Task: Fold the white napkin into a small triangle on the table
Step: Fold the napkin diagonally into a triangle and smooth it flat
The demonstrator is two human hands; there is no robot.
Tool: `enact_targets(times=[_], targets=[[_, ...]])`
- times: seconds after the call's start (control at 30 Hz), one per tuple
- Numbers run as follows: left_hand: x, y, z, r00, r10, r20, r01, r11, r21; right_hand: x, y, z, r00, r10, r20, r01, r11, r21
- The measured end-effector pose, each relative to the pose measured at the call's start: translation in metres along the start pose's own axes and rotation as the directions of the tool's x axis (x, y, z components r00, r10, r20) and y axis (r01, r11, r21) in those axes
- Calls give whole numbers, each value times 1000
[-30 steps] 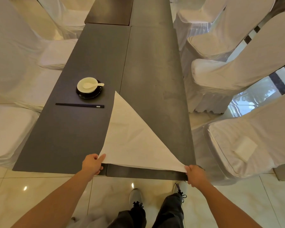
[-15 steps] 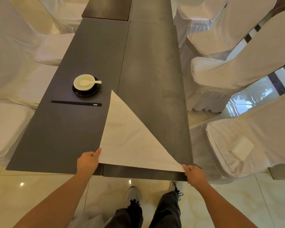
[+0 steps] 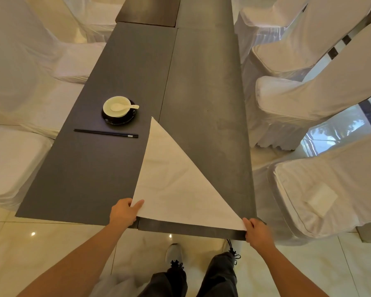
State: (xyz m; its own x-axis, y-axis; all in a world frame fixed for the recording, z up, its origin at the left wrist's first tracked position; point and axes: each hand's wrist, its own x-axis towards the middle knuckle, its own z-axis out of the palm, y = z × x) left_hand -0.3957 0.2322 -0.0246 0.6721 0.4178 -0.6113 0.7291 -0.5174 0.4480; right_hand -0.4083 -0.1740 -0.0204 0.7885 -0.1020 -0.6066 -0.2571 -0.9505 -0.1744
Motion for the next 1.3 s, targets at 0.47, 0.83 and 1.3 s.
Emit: enact_targets(times=[0.47,0.83,1.3], targets=[[15,51,5,992,124,-16,-125,990,-58,-5,2,-18,972,233,42,-216,798,563],[-83,100,104,563,636,528,-817,333,471,-3,-7,-13,967,227,112,-246,740,625],[-75,153,187,352,490,797,-855,-178,487,4,29,-15,963,136,233,-256,730,634]])
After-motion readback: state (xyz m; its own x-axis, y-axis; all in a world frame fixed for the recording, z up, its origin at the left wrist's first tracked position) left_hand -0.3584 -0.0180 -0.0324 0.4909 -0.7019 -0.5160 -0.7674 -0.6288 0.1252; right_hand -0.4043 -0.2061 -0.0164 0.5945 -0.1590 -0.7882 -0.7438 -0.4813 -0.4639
